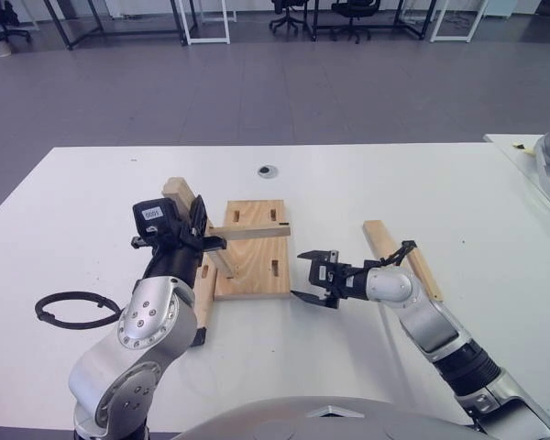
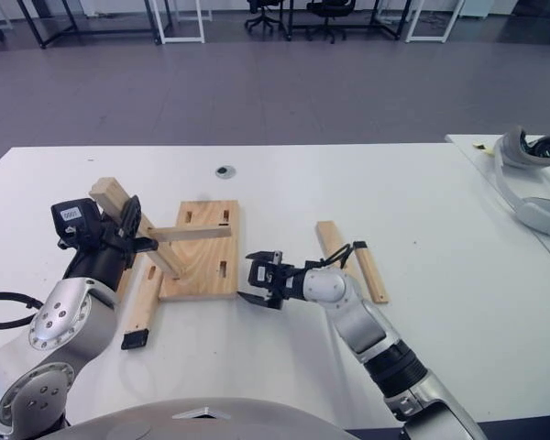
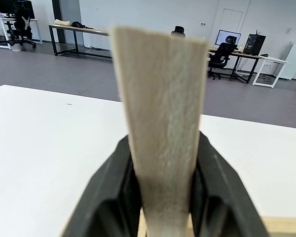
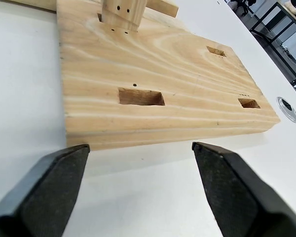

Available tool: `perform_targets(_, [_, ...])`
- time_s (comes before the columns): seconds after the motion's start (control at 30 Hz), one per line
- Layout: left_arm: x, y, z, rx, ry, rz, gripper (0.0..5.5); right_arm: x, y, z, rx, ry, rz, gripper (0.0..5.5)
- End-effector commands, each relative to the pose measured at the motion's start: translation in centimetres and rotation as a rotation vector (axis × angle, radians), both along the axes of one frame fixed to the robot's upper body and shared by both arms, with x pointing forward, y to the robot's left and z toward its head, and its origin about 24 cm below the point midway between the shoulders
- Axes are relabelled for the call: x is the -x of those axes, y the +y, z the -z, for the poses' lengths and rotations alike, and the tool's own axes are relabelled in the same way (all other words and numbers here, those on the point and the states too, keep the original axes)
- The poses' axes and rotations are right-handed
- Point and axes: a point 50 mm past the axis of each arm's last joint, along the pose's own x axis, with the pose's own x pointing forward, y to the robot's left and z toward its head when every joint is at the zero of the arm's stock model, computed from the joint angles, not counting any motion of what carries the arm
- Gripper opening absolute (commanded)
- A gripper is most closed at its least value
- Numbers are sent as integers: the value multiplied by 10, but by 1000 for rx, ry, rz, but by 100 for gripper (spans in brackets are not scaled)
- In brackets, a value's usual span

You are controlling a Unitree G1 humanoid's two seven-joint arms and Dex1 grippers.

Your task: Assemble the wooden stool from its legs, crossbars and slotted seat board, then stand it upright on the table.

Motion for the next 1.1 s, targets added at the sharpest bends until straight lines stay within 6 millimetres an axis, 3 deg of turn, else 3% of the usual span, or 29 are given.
perform_targets(0.03, [11, -12, 19, 46, 109, 16, 102, -8, -21, -6, 40, -16, 66, 389])
perform_targets(0.33, [22, -36, 42, -91, 137, 128, 102, -8, -31, -2, 73, 6, 105, 389])
perform_targets(0.87, [5, -40, 47, -208, 232, 183, 102, -11, -13, 4, 39, -3, 113, 389])
perform_targets(1.1, [6, -37, 63, -146, 337, 181, 102, -9, -11, 6, 38, -3, 101, 389])
